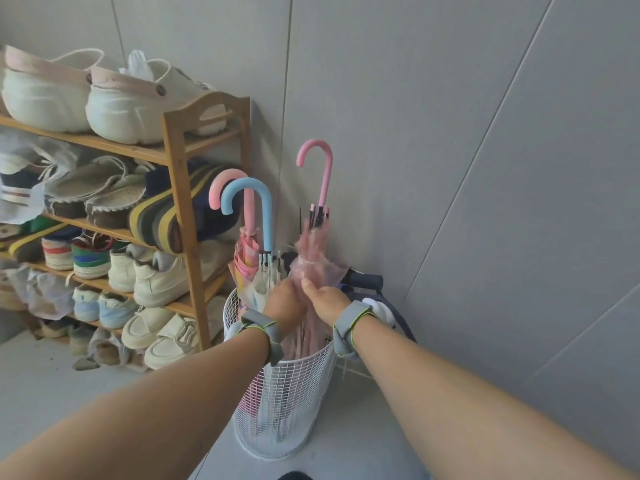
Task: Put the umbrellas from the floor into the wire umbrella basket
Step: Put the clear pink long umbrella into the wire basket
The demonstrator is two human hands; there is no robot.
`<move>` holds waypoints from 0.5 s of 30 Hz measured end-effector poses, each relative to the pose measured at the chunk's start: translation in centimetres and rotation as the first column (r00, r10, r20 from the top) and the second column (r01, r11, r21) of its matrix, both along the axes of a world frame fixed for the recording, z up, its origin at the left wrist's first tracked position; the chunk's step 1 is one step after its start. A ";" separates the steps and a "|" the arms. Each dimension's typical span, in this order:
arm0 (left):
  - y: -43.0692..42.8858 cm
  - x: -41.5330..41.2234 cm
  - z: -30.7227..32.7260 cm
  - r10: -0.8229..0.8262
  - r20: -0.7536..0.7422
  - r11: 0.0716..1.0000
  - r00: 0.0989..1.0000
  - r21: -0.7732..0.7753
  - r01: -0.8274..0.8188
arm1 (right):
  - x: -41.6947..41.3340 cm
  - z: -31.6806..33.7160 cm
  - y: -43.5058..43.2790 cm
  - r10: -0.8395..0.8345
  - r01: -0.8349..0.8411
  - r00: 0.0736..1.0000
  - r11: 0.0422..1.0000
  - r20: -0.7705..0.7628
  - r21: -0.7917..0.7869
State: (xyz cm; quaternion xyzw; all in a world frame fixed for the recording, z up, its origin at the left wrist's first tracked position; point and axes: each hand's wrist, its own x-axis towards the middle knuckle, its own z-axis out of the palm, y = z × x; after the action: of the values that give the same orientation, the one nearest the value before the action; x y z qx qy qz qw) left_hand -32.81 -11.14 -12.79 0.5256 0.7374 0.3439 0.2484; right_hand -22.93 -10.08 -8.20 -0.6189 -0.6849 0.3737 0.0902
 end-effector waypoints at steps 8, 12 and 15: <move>-0.8 0.2 -2.0 0.051 -0.082 0.990 0.995 0.133 -0.040 | 1.1 -2.7 0.0 -0.131 0.144 0.988 0.971 -0.081 0.189; -1.2 0.4 -2.3 0.028 -0.139 0.993 0.990 0.114 -0.012 | 1.6 -3.0 0.5 -0.146 0.192 0.966 0.958 -0.211 0.213; -1.0 0.0 -2.6 -0.100 -0.166 0.976 0.981 -0.208 0.064 | 1.8 -3.5 1.0 -0.068 0.072 0.997 0.992 -0.041 0.105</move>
State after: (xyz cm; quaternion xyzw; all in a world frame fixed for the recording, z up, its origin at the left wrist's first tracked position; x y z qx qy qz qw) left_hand -32.77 -12.11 -15.42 0.5561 0.7650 0.2093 0.2486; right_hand -21.16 -9.11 -11.72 -0.6297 -0.6800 0.3449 0.1487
